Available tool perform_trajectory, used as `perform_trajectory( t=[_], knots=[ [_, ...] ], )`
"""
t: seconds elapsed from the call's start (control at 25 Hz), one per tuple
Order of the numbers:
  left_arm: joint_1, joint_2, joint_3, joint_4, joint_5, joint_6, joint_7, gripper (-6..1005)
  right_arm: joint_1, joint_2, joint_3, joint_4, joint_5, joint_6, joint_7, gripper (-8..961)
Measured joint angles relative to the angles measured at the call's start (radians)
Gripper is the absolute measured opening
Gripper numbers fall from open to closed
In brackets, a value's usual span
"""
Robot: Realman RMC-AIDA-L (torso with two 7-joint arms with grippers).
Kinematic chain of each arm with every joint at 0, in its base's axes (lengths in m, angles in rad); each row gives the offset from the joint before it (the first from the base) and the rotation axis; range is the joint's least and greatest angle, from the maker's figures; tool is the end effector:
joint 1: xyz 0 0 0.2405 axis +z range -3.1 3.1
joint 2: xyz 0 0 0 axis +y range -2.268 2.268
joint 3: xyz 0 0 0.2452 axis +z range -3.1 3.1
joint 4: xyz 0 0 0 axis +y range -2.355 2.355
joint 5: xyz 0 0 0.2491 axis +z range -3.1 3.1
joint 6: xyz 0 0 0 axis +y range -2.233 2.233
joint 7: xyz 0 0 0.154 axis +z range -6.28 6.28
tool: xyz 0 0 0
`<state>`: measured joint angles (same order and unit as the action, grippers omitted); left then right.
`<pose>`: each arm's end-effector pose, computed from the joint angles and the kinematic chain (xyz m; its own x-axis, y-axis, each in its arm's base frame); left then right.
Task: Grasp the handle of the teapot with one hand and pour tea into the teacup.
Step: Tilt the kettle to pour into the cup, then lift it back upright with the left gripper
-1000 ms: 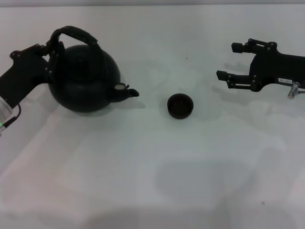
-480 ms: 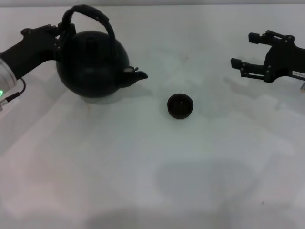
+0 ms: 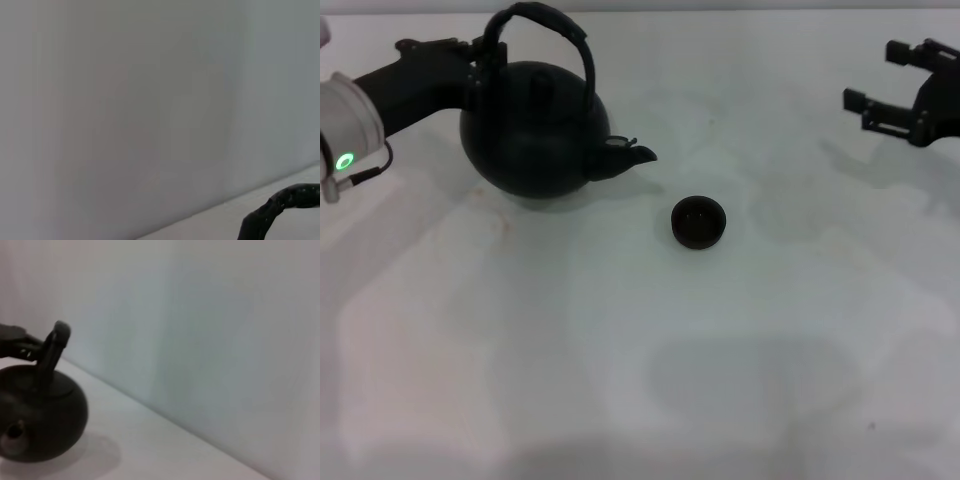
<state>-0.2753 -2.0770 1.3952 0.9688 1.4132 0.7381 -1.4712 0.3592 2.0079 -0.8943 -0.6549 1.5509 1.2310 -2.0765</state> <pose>-0.2588 0.4072 -0.0126 0.7738 0.2859 0.5652 0.6067 -0.5912 -0.5315 0.3300 0.3715 0.0350 0.8628 -0.1396 -0.4859 -0.4276 -0.7143 -0.5540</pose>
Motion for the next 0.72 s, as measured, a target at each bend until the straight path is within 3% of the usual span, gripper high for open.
perform_trajectory(
  t=[0.28,0.36,0.48,0.6,0.72],
  knots=[
    [0.006,-0.003,0.029,0.122,0.214,-0.002,-0.19,127,-0.002,0.0,0.106,0.004,0.0,0.006,-0.02,844],
    [0.012,-0.003,0.05,0.192,0.347,-0.003,-0.303,127,-0.002,-0.001,0.136,0.005,0.0,0.007,-0.022,844],
    [0.014,-0.003,0.058,0.218,0.407,-0.007,-0.358,128,-0.002,-0.003,0.187,0.003,0.0,0.015,-0.022,844],
    [0.01,-0.001,0.085,0.282,0.57,-0.015,-0.524,128,-0.002,-0.004,0.213,0.001,0.0,0.03,-0.022,844],
    [0.005,-0.001,0.105,0.314,0.65,-0.015,-0.605,128,-0.003,-0.004,0.217,-0.002,0.0,0.033,-0.022,844]
  ],
)
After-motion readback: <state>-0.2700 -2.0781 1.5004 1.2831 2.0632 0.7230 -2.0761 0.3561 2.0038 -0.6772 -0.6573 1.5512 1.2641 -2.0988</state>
